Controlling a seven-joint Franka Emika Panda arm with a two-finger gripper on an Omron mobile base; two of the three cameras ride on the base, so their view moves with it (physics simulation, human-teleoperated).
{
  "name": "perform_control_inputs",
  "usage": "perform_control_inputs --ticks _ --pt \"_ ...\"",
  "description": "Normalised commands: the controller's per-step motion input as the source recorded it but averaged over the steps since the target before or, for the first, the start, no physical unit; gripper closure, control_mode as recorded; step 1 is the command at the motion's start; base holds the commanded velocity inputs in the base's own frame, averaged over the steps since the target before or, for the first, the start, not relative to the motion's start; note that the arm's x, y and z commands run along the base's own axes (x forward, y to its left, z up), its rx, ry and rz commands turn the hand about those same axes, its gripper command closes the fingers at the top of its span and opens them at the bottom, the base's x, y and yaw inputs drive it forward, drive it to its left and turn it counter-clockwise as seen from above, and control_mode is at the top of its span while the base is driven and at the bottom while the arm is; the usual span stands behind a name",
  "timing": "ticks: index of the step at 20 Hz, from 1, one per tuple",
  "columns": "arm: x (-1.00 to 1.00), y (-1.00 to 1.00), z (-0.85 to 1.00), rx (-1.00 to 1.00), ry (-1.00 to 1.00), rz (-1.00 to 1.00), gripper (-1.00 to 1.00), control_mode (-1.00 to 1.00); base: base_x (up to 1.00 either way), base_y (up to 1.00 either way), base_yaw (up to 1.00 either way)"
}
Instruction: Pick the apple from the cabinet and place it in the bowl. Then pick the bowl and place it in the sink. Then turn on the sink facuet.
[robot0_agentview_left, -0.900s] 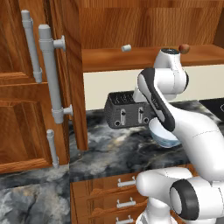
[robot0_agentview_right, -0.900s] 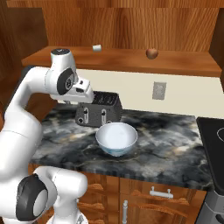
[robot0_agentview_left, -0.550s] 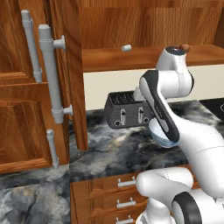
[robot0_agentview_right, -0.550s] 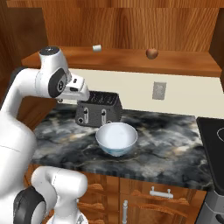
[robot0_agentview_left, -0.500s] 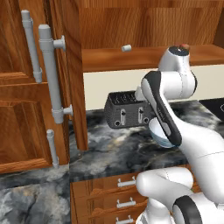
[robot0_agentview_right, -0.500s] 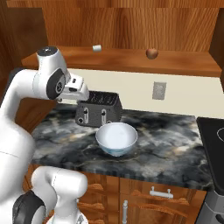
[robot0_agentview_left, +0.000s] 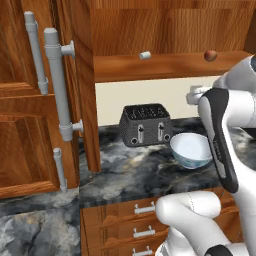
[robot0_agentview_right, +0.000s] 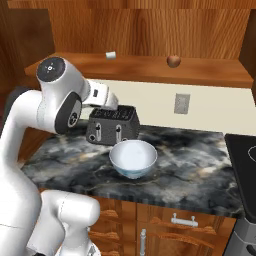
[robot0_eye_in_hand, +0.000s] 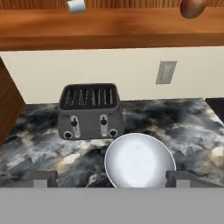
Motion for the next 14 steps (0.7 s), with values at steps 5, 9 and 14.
perform_control_inputs --ticks 5,9,14 --pt "-0.01 -0.91 0.74 0.0 -0.16 -0.19 -1.0 -1.0 0.0 0.0 0.0" --pt "0.14 -0.67 0.83 0.0 -0.04 -0.33 -1.0 -1.0 0.0 0.0 0.0" --pt "0.54 -0.54 0.3 0.0 -0.02 -0.19 -1.0 -1.0 0.0 0.0 0.0"
